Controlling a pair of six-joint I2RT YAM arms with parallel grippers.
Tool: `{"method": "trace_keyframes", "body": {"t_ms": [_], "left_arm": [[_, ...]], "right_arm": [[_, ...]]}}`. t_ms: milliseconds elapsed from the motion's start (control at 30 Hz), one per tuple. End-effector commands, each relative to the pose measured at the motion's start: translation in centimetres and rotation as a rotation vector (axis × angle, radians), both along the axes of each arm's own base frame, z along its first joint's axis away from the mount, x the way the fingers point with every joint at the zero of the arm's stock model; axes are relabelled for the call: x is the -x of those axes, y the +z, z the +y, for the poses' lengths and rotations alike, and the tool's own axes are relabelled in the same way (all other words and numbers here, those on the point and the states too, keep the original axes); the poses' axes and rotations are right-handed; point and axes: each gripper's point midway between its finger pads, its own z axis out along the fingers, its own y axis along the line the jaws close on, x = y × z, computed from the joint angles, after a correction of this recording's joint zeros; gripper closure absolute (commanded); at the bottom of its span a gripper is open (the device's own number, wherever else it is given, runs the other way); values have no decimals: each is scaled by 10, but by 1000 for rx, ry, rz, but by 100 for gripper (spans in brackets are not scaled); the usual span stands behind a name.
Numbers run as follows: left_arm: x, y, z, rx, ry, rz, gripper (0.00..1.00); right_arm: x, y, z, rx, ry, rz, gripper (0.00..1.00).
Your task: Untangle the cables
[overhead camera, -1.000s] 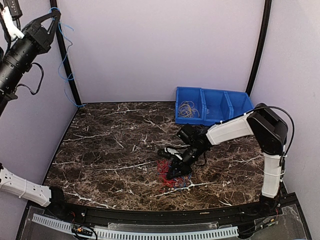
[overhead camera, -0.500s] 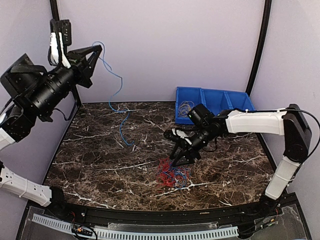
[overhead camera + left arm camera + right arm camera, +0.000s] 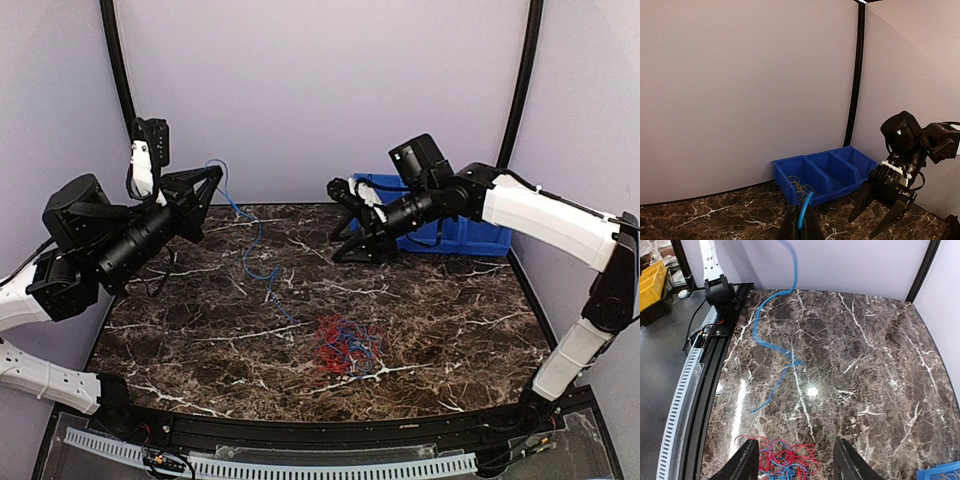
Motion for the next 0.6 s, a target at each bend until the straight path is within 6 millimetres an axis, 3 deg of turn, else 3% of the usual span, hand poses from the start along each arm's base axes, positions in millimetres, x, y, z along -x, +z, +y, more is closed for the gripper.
{"method": "trace_keyframes", "body": {"t_ms": [0,67,167,367,567], "left_arm": [[2,-3,-11,96,-51,34,100],[0,-10,-21,89,-71,45,100],[-2,-20,-41,58,-109,58,100],[-2,-26,-74,17,-193,61,100],[-3,-23,-80,10,-203,45,100]], "right_arm": [[-28,50,16,-107,-69,-104,48],[-29,61,25,-140,-35,-101,48],[-24,62,35,-156,25,-97,48],[14,63,46,-162,203,-99,48],[32,52,45,-133,264,-97,50]]}}
